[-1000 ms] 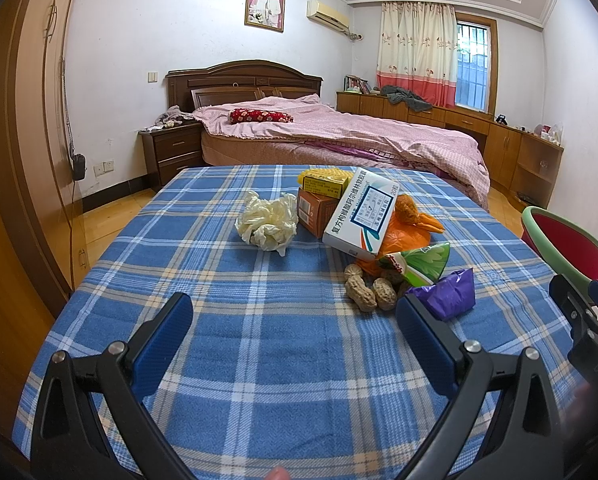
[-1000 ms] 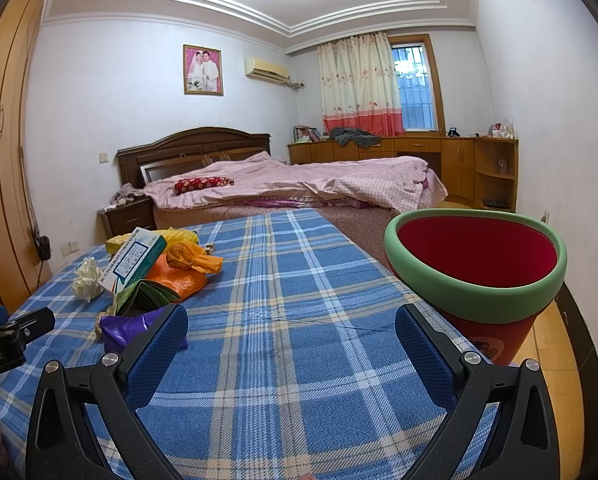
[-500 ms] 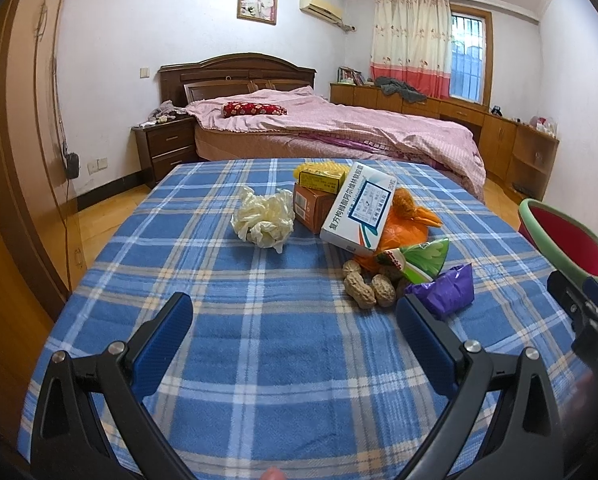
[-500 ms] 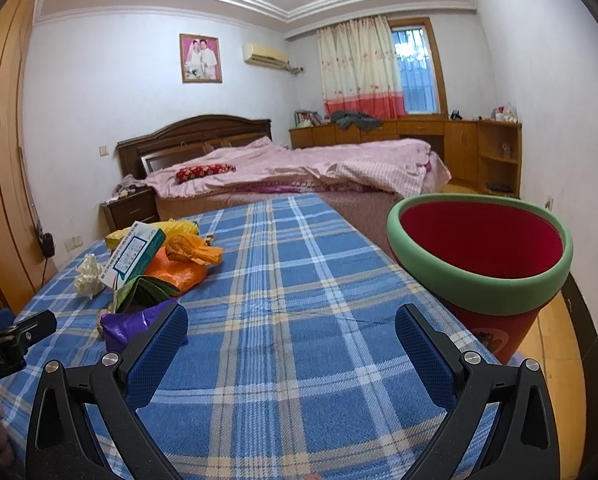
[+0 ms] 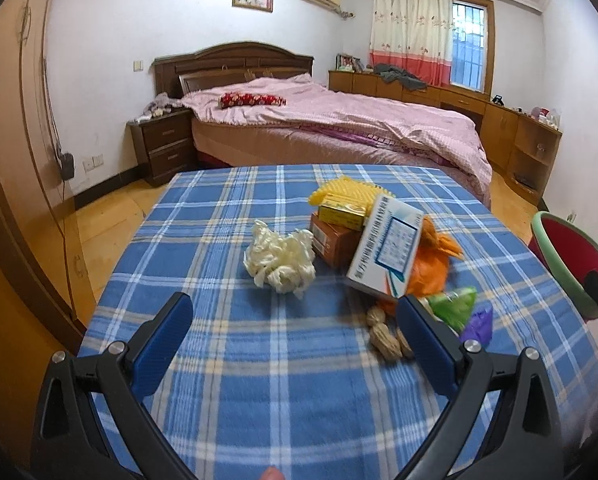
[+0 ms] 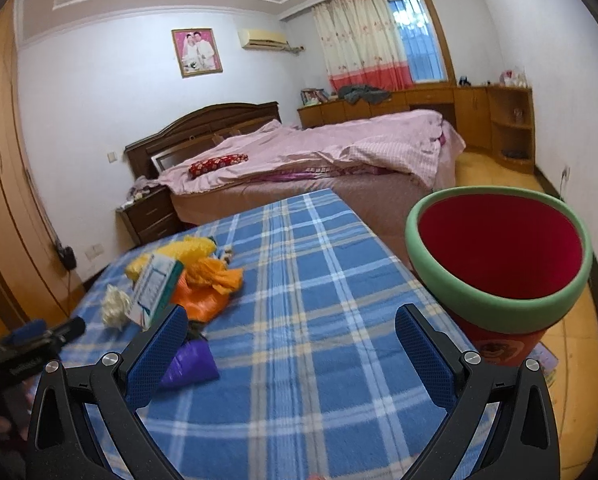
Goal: Collect trash
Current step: 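Reach the left tool to the crumpled white tissue while the right tool reaches the orange mesh bag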
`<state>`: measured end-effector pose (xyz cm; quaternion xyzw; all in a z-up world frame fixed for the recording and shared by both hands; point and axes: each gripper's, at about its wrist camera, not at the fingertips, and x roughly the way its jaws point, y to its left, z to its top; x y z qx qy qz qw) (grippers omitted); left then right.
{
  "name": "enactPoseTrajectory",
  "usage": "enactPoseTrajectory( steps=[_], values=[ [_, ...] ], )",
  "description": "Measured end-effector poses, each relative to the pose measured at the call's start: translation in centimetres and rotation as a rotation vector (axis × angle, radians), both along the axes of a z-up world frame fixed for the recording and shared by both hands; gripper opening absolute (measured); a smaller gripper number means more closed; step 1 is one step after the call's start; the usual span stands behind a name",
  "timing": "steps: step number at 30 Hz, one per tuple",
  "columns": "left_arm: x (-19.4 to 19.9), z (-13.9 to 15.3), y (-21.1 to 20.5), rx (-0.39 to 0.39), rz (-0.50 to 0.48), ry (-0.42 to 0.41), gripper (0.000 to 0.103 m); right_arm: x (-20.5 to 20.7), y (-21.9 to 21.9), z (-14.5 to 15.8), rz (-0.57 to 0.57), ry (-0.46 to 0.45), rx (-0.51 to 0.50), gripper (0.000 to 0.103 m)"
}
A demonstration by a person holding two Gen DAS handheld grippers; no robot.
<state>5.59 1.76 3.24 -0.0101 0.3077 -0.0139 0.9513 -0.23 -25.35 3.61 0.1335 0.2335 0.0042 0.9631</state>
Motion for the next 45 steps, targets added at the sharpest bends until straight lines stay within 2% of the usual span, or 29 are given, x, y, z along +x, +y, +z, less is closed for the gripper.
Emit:
enactPoseTrajectory(
  steps=[3,7,19,23,28,33,42,45],
  values=[
    [1.6,0.0,0.7,-0.022,0.005,0.031,0.101,1.2,0.1,1.0,0.012,0.011,-0.006,0.103],
    [4.5,-0.3,1.5,-0.021,0.000,0.089,0.101,2.9,1.0,1.8,0.032,0.042,-0.066,0.103],
    [10.3,-3.2,3.4,-0.054,0.020,0.200,0.097,8.5,4.3,1.3,0.124,0.150,-0.122,0.103],
    [11.3,-3.8,3.5,-0.038,0.021,0.222,0.090,11.0,5.5,0.6,0.142,0.198,-0.158,0.103],
    [12.1,-4.4,3.8,-0.088,-0.024,0.253,0.085,13.0,6.4,-0.5,0.158,0.243,-0.152,0.103],
    [12.7,-5.1,3.7,-0.114,-0.046,0.290,0.075,14.8,7.0,-1.6,0.188,0.288,-0.139,0.103],
    [12.8,-5.2,3.7,-0.098,-0.022,0.273,0.069,16.5,8.2,-2.5,0.247,0.320,-0.160,0.103],
    [12.8,-5.1,3.8,-0.095,-0.011,0.268,0.060,16.9,8.5,-2.6,0.264,0.319,-0.167,0.103]
  ],
)
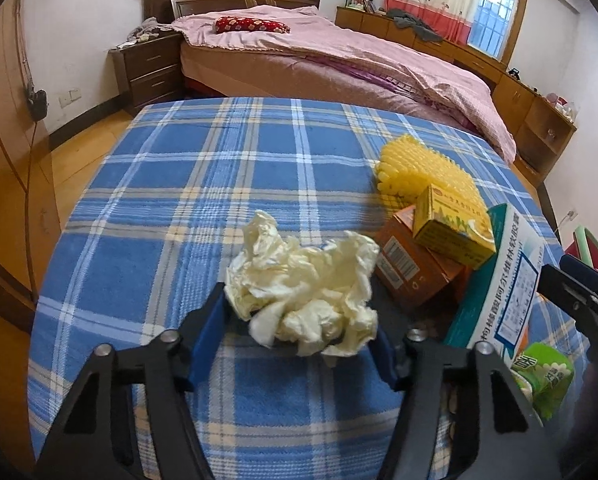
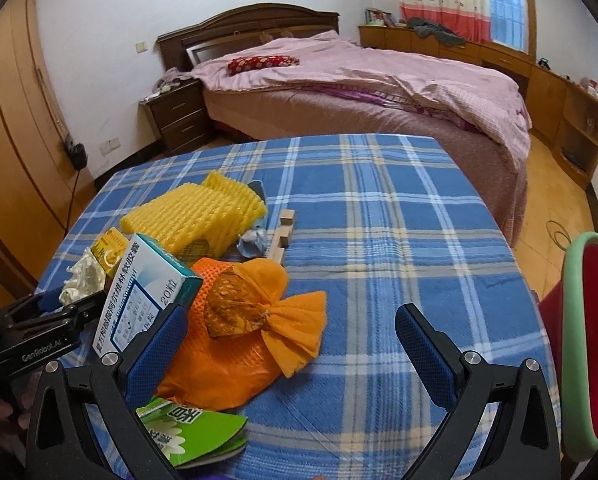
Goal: Collect trash
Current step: 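Reach the left tool to the crumpled white tissue while the right tool reaches the orange mesh bag, then close the left tool on the tissue while the right tool grasps the orange mesh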
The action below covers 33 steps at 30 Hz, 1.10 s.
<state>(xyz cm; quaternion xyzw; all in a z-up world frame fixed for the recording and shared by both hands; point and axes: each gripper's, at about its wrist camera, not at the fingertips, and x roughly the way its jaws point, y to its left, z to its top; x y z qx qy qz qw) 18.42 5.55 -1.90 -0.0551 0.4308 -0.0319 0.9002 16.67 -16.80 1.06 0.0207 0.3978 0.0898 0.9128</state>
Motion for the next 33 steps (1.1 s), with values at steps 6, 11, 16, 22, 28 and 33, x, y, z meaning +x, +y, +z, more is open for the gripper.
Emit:
enactPoseTrajectory(
  steps=[6,11,16,22,28,33],
  values=[
    [0.0,0.3,0.7,-0.044,0.002,-0.008,0.043,-0.2,0.5,0.0,0.029,-0.017,0.006,0.099],
    [-0.5,0.8,0.9,-0.061,0.003,-0.024,0.038,-0.4,0.3,0.4,0.028,-0.029,0.031,0.095],
    [-1.0,1.4,0.8,-0.065,0.000,-0.035,0.037,0.2,0.1,0.0,0.022,0.001,0.053,0.083],
    [-1.4,1.9,0.4,-0.066,-0.007,-0.050,0.037,1.2,0.4,-1.3,0.032,0.061,0.070,0.059],
    [-2.3,2.7,-0.2,-0.070,-0.018,-0.064,0.037,0.6,0.4,-0.9,0.046,0.044,0.080,0.030],
    [-3.4,4.2,-1.1,-0.066,-0.042,-0.098,0.037,-0.1,-0.1,0.1,0.044,0.031,0.114,0.016]
  ],
)
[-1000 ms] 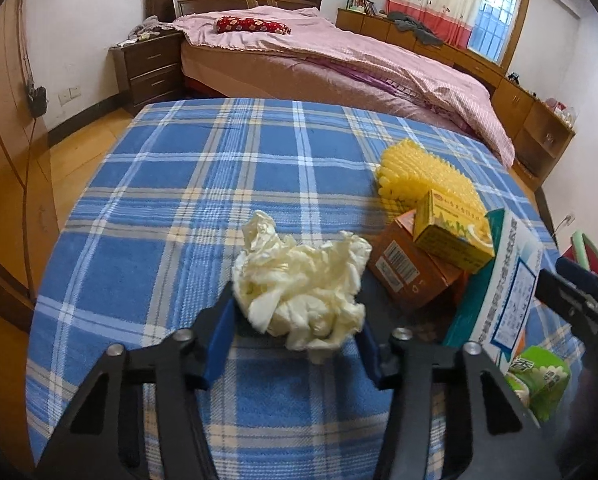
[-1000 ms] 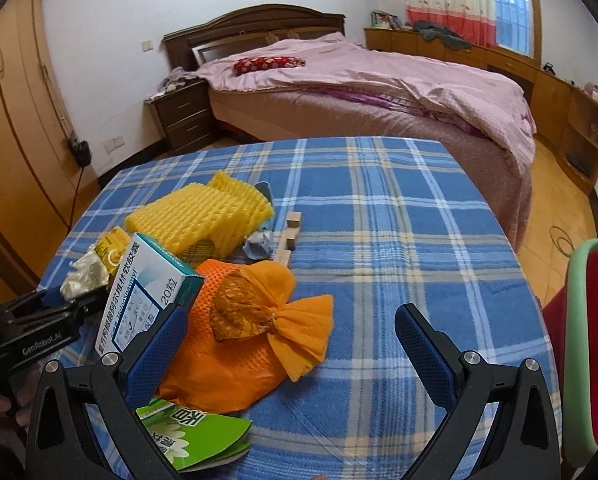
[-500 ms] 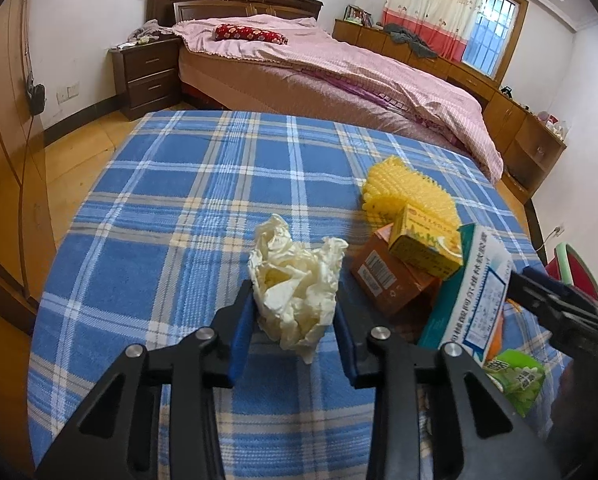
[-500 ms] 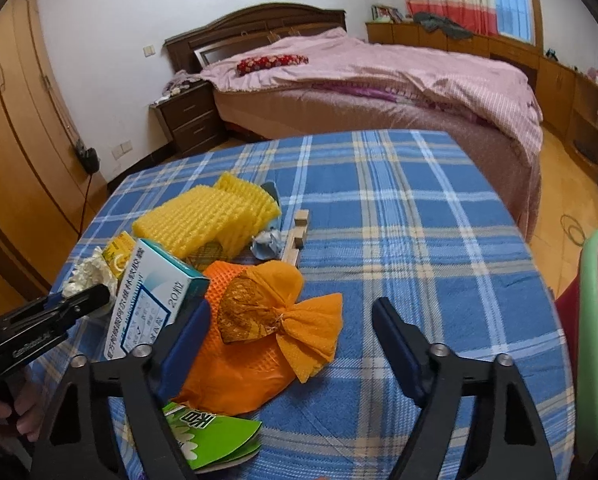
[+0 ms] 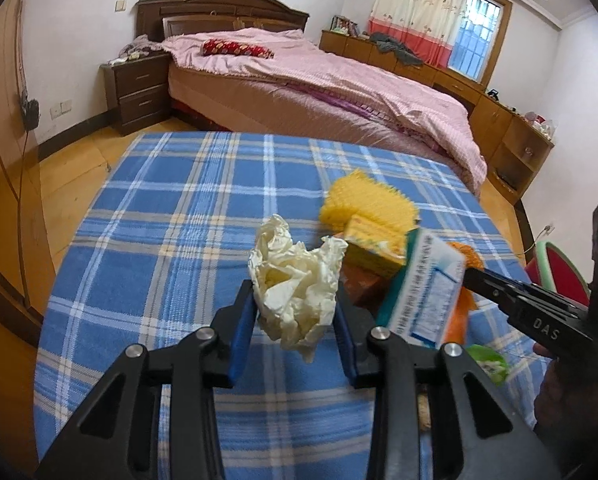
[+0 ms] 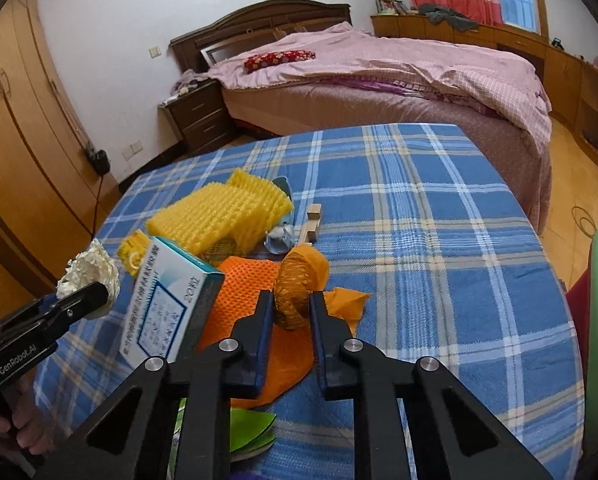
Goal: Collect trash
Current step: 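Close the left tool on the tissue while the right tool grasps the orange mesh, then carry both items over the red bin and open both tools to drop them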
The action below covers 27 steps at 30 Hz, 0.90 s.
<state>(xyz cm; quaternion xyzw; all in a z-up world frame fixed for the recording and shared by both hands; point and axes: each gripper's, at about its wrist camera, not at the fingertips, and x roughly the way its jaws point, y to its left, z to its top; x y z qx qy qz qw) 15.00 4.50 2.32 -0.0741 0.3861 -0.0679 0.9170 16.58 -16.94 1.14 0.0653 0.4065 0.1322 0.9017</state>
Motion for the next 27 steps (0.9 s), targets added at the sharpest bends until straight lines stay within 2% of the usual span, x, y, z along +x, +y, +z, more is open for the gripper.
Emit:
enactPoseTrajectory(
  steps=[13,20,27],
  values=[
    [-3.2,4.6,-3.8,-0.010,-0.108,-0.075,0.037,-4.5,-2.6,4.3,-0.031,-0.103,0.046,0.015],
    [-4.3,6.2,-7.3,-0.023,-0.187,-0.092,0.037,-7.6,-5.5,7.4,-0.076,-0.182,0.026,0.015],
    [-4.8,7.3,-11.8,-0.037,-0.284,-0.091,0.037,-10.1,-9.4,8.9,-0.159,-0.196,-0.004,0.015]
  ],
)
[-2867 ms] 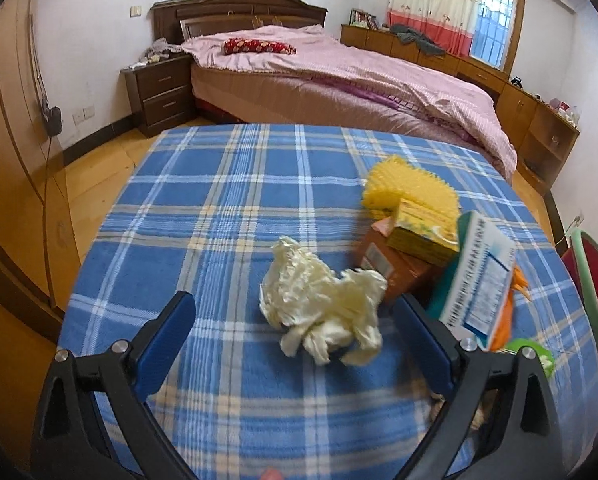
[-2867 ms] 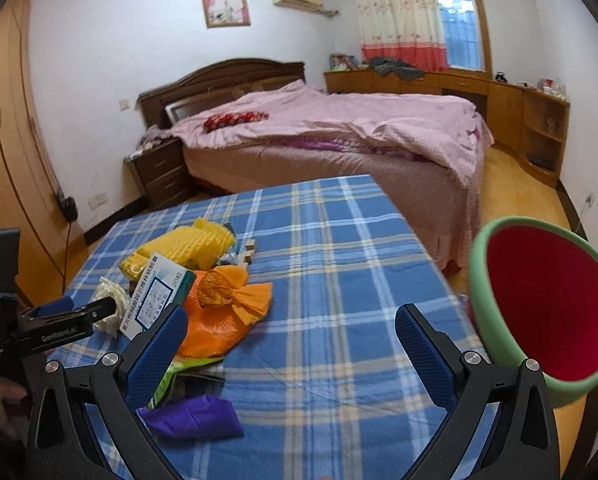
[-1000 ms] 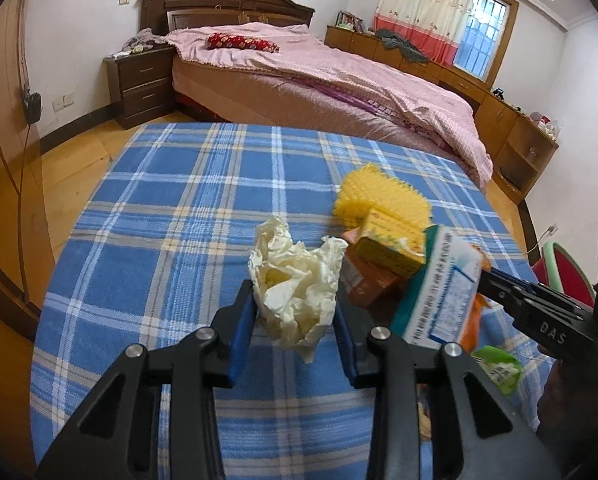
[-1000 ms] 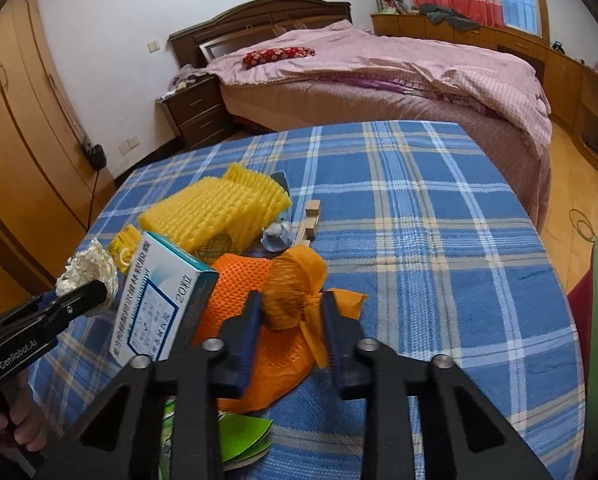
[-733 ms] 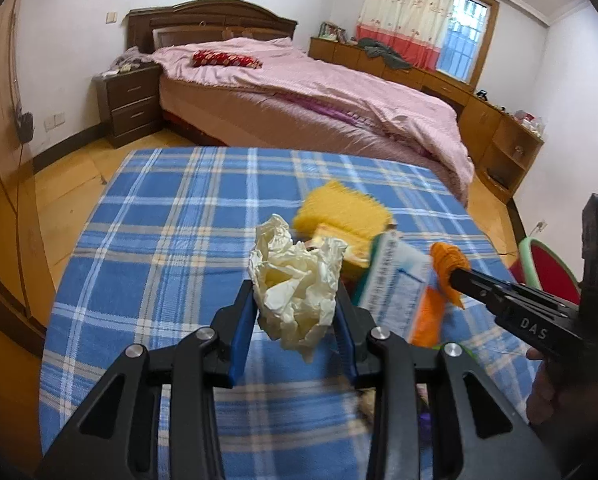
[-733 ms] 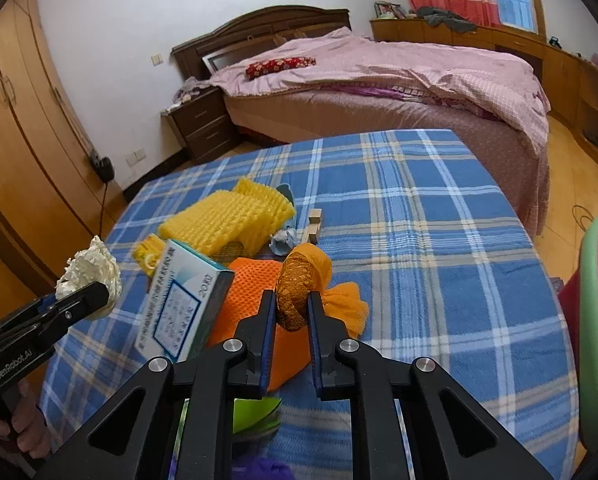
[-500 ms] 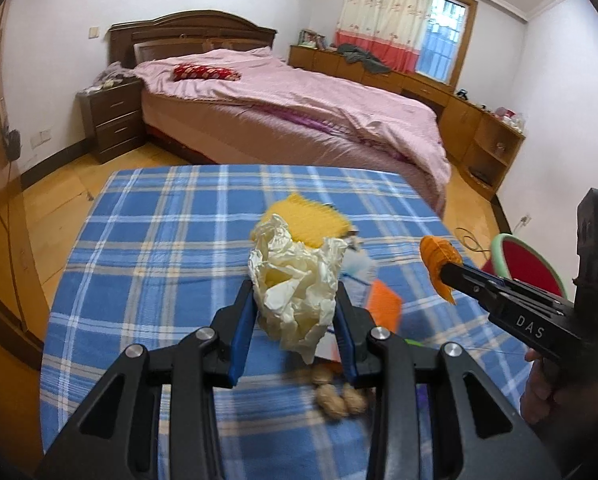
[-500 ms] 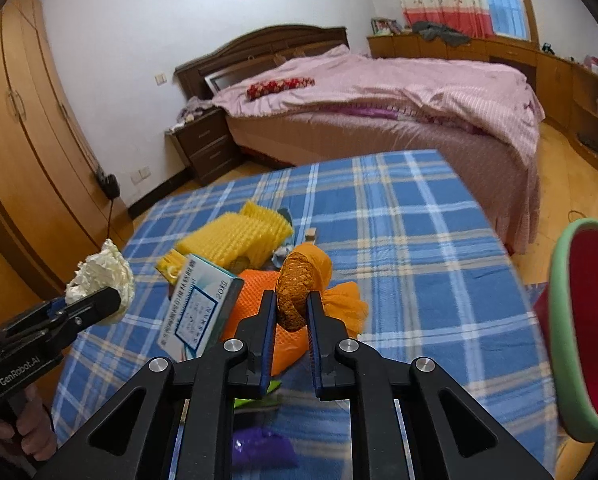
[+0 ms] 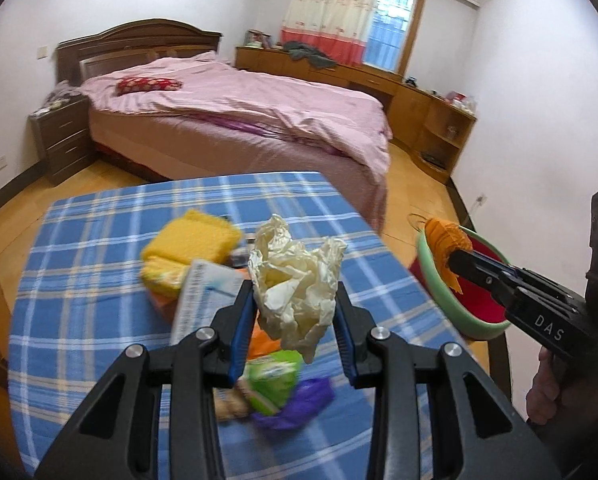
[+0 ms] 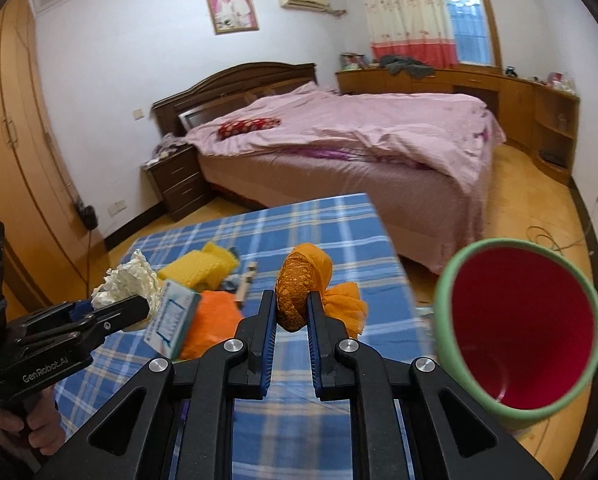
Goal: Collect trash
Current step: 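Carry both items over the red bin and open both tools to drop them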
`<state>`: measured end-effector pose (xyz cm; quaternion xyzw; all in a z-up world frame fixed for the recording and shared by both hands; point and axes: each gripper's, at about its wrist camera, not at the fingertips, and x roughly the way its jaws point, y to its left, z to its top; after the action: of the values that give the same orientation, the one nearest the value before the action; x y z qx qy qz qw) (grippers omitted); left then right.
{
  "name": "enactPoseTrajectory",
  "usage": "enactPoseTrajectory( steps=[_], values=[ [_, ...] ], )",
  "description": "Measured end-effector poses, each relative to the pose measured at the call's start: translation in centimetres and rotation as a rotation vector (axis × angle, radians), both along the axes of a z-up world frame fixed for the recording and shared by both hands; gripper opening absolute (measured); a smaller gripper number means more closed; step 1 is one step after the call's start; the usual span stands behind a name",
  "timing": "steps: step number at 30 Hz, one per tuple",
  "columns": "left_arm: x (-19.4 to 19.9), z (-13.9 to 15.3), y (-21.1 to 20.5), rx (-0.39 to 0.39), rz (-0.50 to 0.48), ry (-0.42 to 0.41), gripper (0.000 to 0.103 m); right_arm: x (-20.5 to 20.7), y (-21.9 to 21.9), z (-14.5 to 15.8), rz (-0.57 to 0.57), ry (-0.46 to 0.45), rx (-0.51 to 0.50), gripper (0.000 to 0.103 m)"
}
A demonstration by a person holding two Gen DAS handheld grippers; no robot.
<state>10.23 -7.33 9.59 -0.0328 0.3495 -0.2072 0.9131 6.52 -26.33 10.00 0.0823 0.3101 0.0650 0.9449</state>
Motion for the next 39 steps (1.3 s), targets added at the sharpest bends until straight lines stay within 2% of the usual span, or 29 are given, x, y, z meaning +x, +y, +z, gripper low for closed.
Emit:
enactPoseTrajectory(
  steps=[11,23,31,39],
  values=[
    [0.1,0.2,-8.3,0.035,-0.145,0.002,0.037,-2.5,-7.8,-0.2,-0.161,0.018,0.016,0.015],
    [1.5,-1.8,-18.2,0.070,-0.316,0.020,0.037,-3.4,-15.7,-3.0,-0.301,0.064,0.051,0.015],
    [2.6,-4.4,-23.8,0.084,-0.397,0.075,0.037,-3.3,-19.0,-5.5,-0.350,0.109,0.073,0.015],
    [2.7,-6.0,-26.8,0.113,-0.439,0.097,0.037,-3.2,-21.2,-7.1,-0.377,0.138,0.102,0.015]
  ],
)
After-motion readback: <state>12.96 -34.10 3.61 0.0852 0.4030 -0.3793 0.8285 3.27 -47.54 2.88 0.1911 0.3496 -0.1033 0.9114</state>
